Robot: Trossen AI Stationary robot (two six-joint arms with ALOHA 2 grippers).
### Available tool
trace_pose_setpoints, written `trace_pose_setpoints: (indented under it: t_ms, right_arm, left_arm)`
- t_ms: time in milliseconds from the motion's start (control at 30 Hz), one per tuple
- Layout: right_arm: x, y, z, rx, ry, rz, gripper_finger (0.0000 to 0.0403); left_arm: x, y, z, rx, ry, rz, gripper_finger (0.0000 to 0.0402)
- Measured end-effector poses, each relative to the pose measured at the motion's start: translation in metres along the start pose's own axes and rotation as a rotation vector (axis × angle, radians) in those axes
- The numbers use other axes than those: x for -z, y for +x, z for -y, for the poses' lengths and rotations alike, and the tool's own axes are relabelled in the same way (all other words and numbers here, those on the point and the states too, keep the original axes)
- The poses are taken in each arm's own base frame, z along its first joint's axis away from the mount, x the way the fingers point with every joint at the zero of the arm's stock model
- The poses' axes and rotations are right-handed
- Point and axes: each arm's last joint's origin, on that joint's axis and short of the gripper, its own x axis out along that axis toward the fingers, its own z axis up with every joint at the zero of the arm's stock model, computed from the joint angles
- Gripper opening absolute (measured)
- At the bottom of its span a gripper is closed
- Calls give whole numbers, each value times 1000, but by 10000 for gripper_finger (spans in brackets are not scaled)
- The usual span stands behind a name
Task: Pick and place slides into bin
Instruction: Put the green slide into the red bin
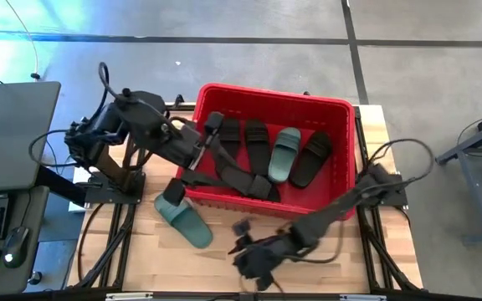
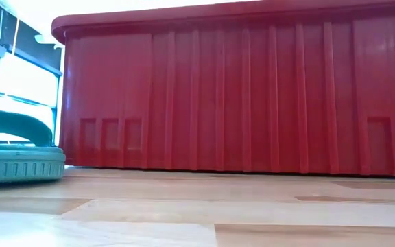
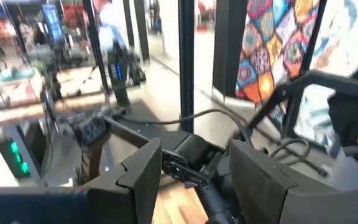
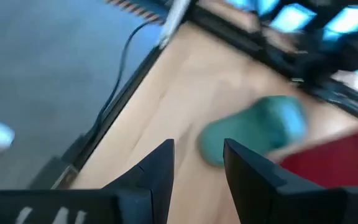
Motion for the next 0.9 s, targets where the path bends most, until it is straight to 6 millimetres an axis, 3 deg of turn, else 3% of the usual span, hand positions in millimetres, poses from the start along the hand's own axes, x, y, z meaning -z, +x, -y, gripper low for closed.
trace_pose_setpoints:
  t_ms: [200, 400, 567, 767, 900]
  right_arm:
    - [30, 84, 4, -8, -179, -74, 128]
    - [59, 143, 12, 75, -241, -102, 128]
    - [80, 175, 15, -76, -249, -80, 140]
    - [85, 190, 25, 149, -295, -76, 163]
    - [87, 192, 33, 170, -281, -89, 176]
  left_arm:
    - [6, -1, 5, 13, -14, -72, 173]
    - [7, -2, 4, 1, -67, -85, 173]
    - [7, -2, 4, -13, -54, -85, 173]
    - [9, -3, 4, -10, -45, -103, 173]
    - [11, -3, 4, -9, -47, -127, 172]
